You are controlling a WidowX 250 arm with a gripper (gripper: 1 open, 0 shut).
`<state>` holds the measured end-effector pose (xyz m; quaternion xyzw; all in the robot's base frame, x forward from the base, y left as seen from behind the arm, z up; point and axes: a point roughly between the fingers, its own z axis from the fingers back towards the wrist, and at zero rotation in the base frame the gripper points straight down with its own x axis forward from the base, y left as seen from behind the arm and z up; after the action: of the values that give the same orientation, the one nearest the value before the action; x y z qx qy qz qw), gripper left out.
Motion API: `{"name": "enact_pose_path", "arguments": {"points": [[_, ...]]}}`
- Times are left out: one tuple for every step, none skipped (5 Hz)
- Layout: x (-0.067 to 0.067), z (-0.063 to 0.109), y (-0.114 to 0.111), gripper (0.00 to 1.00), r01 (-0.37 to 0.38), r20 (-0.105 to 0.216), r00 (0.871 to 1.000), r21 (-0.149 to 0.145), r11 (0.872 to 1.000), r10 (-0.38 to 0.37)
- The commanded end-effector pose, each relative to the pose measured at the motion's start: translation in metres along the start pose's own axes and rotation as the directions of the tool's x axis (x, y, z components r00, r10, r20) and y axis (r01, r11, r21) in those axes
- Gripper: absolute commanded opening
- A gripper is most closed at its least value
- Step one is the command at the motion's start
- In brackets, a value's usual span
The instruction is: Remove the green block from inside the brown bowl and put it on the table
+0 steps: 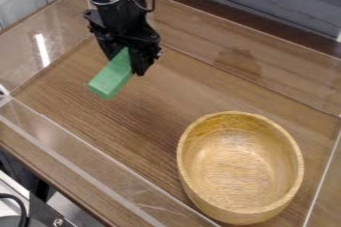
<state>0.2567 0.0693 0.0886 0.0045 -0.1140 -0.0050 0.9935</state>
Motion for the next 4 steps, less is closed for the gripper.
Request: {"name": "enact_pose_path", "arguments": {"points": [[0.009, 0.006, 0.002, 0.0, -0.003, 0.044, 0.999, 0.012, 1.0, 0.003], [0.01, 0.004, 0.003, 0.0, -0.015, 0.05, 0.999, 0.011, 1.0, 0.014], [0.011, 0.002, 0.004, 0.0, -0.027, 0.054, 0.998, 0.01, 1.0, 0.027], [0.015, -0.006, 0.014, 0.0, -0.036, 0.053, 0.998, 0.017, 0.999, 0.035]]}}
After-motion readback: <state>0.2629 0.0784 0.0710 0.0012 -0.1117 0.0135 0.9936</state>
